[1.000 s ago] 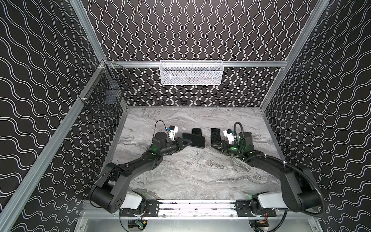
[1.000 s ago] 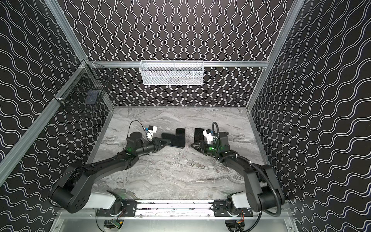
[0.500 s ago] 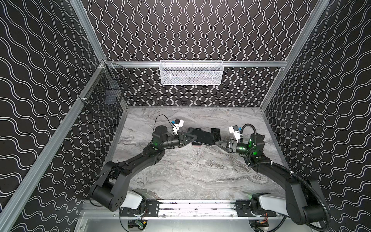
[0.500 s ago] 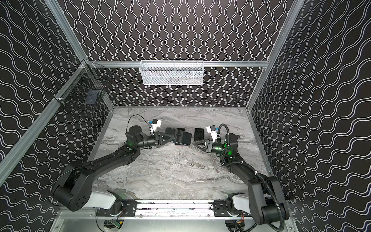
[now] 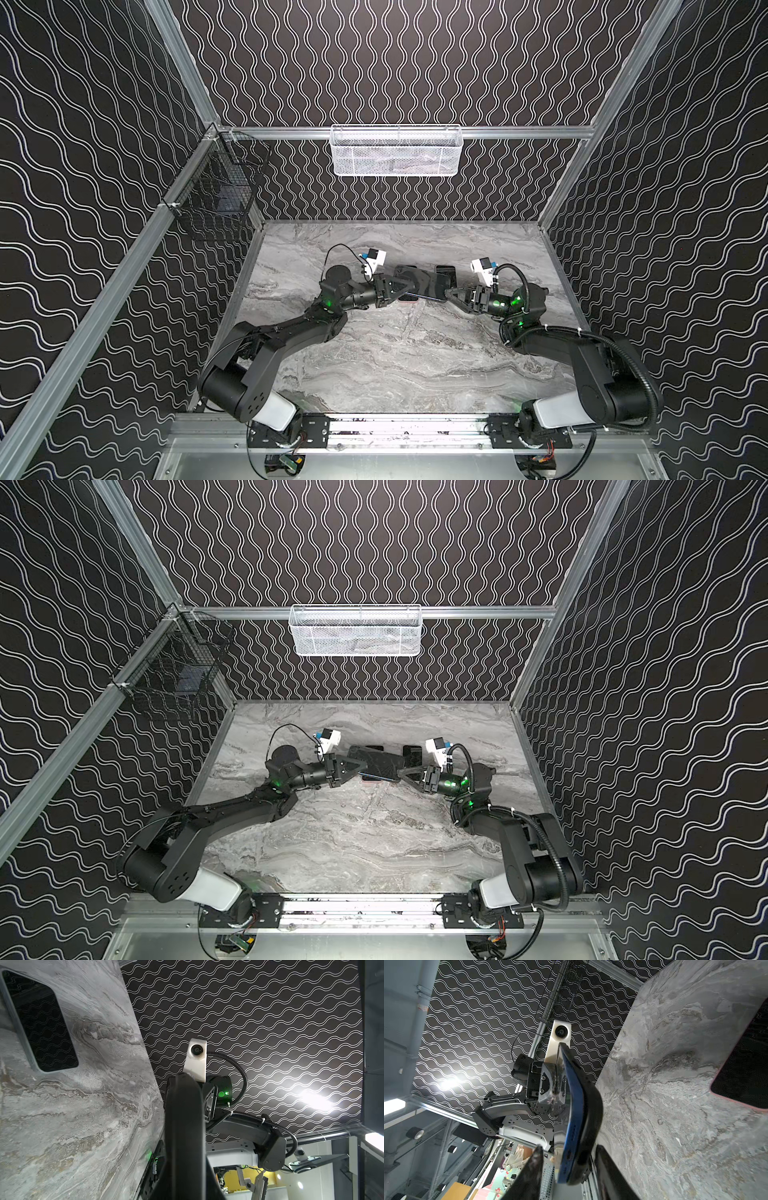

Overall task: Put the phone into the phone case
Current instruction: 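Lift the cased phone off the table onto its edge with both grippers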

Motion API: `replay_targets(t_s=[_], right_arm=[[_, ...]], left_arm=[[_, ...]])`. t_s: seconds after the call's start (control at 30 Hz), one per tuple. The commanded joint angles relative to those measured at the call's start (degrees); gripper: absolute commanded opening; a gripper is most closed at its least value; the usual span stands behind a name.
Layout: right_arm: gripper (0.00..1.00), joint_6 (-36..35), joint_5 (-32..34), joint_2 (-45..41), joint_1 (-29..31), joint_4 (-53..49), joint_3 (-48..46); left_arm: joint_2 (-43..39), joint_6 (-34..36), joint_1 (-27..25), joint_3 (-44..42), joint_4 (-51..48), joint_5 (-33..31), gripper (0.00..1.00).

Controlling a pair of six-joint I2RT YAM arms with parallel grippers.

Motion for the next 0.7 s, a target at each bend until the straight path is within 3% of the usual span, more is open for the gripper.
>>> replay_targets(t_s=[0.0, 0.23, 0.5, 0.6, 0.67], right_arm=[[0.34, 5.63, 0.59, 1.40, 0.37, 11.05, 0.01], [0.18, 4.02, 1.29, 1.44, 0.46, 8.89, -0.07], [0.00, -5.01, 4.74, -2.70, 0.53, -5.90, 0.13], [0.01, -10.48, 6.87, -6.13, 0.49, -15.96, 0.94], [0.16, -14.85, 8.43, -8.79, 0.53, -23.65, 2.10]], left_arm=[[0.38, -0.68, -0.25, 0.71, 4.49, -0.75, 0.00], [1.31, -0.83, -0.49, 0.68, 5.02, -0.79, 0.00], [1.97, -0.85, -0.51, 1.20, 5.45, -0.53, 0.00], [1.71, 0.16, -0.47, 1.43, 4.32, -0.10, 0.00], [1.14, 1.21, -0.52, 1.39, 3.23, 0.09, 0.00]])
